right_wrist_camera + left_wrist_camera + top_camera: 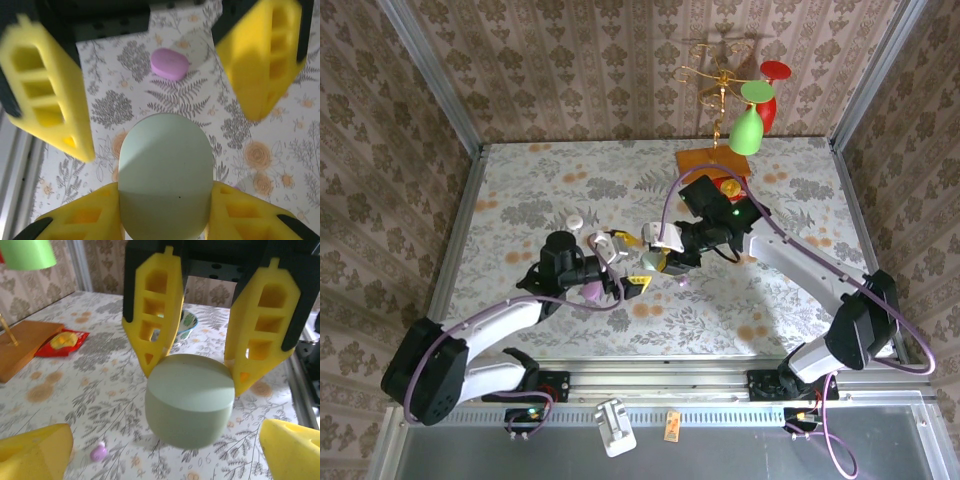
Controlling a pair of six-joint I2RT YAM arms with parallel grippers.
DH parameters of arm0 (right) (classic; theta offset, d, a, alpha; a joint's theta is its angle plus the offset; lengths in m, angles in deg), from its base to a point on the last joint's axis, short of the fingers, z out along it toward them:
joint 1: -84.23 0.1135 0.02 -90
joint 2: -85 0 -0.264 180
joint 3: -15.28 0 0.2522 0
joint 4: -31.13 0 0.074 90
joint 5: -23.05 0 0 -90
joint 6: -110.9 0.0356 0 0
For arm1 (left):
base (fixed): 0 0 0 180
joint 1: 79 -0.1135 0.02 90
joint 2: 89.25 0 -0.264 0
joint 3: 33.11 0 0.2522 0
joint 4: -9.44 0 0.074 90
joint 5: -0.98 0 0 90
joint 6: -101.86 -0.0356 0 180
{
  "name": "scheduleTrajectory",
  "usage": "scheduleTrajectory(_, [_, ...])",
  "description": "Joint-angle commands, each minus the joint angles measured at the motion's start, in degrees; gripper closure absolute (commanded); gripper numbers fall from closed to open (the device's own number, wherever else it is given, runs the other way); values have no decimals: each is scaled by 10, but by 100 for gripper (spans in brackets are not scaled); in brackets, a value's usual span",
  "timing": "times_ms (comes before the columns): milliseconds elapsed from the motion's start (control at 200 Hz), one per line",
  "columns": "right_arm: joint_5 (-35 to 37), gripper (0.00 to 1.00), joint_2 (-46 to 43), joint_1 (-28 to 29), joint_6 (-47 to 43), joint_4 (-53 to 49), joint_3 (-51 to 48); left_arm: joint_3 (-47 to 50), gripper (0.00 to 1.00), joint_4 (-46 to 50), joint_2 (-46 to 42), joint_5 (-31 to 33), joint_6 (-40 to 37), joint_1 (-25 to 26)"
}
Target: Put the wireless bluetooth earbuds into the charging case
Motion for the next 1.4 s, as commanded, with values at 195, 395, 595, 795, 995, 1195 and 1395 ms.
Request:
scheduleTrajectory(195, [-66, 66, -22, -2, 8, -17, 26, -29, 12, -89, 41, -79, 2, 5])
scheduleTrajectory(395, [-63, 66, -20, -2, 12, -8, 21, -26, 20, -121, 50, -81, 26, 5])
scheduleTrajectory(595, [-57, 67, -22, -2, 16, -2, 13, -24, 33, -128, 52, -89, 36, 4])
scheduleTrajectory(795, [-66, 67, -31, -3, 21, 10, 7, -23, 40, -128, 52, -101, 36, 5])
scheduleTrajectory(995, [-63, 66, -28, -3, 21, 6, 8, -24, 52, -128, 49, -110, 40, 4])
scheduleTrajectory(1195, [-54, 66, -32, -6, 12, -1, 3, -21, 58, -124, 42, -117, 41, 4])
scheduleTrajectory(1395, [-61, 66, -36, -9, 13, -5, 1, -17, 56, -112, 25, -112, 36, 4])
